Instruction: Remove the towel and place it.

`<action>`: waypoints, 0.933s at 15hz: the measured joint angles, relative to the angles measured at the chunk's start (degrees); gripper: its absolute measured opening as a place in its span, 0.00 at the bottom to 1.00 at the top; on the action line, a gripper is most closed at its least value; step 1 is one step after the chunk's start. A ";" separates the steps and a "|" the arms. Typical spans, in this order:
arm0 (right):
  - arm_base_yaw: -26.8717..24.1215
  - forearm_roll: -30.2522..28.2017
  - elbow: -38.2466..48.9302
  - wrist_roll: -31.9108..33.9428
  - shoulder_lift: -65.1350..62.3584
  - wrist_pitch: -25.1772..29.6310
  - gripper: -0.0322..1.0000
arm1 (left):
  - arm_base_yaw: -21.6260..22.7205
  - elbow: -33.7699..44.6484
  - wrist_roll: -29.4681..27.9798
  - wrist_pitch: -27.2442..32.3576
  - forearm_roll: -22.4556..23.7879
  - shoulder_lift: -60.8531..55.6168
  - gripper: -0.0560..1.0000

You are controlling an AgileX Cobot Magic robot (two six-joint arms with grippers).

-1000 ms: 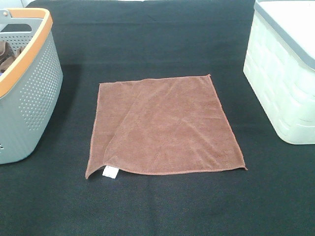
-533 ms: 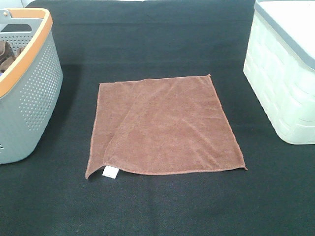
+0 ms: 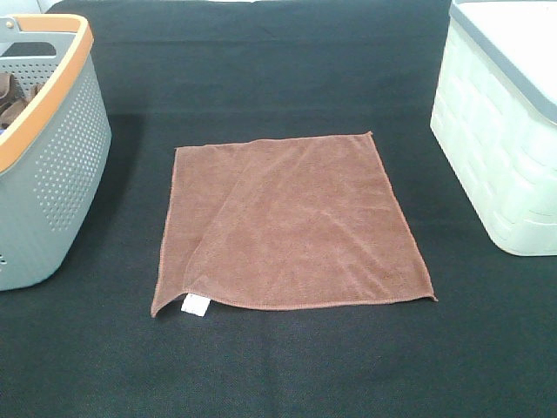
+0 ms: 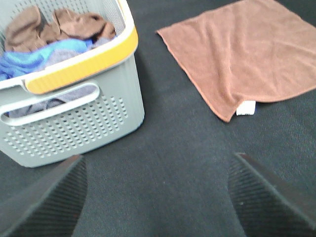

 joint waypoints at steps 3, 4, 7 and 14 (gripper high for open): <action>0.00 0.23 0.00 0.00 -2.52 0.00 0.68 | 0.00 0.00 0.00 0.06 0.00 -0.86 0.77; 0.00 0.46 0.00 0.00 -3.67 0.00 0.68 | 0.00 0.00 0.00 0.06 0.00 -0.92 0.77; 0.00 0.74 0.00 0.00 -3.95 0.00 0.68 | 0.00 0.00 0.00 0.06 0.00 -0.92 0.77; 3.15 0.92 0.00 0.00 -3.95 0.00 0.68 | 0.00 0.00 0.00 0.06 0.00 -0.92 0.77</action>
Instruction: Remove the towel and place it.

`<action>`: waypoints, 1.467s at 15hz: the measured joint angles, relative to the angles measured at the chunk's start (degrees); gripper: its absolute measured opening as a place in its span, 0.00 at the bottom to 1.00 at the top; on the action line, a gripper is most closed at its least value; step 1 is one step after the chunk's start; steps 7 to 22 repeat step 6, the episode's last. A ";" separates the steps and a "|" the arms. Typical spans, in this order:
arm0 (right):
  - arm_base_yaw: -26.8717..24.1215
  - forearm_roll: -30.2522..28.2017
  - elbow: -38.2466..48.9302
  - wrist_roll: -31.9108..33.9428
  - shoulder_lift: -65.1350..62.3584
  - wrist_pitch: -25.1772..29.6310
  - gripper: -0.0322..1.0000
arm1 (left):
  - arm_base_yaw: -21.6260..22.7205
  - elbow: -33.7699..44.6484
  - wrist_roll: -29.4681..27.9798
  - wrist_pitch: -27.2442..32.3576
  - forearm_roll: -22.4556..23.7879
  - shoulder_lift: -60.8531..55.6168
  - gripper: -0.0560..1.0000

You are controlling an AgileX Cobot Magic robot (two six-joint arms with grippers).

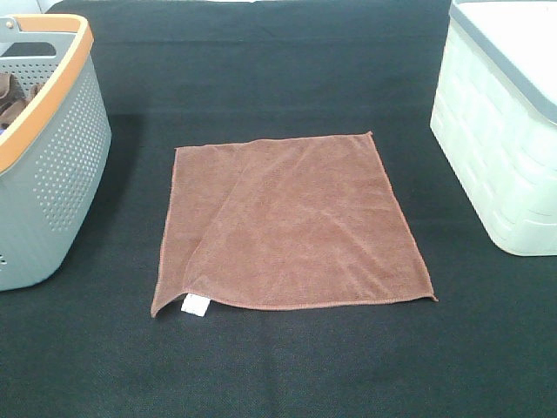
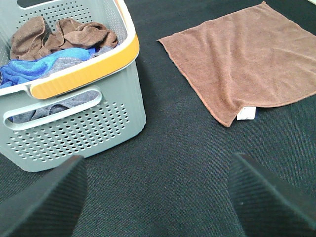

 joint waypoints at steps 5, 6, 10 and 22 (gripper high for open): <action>-2.52 0.17 0.00 0.00 0.00 0.00 0.68 | 0.00 0.00 0.00 0.00 0.00 0.00 0.77; -2.52 0.23 0.00 0.00 0.00 0.00 0.68 | 0.00 0.00 0.00 0.00 0.00 0.00 0.77; -2.52 0.23 0.00 0.00 0.00 0.00 0.68 | 0.00 0.00 0.00 0.00 0.00 0.00 0.77; -2.52 0.23 0.00 0.00 0.00 0.00 0.68 | 0.00 0.00 0.00 0.00 0.00 0.00 0.77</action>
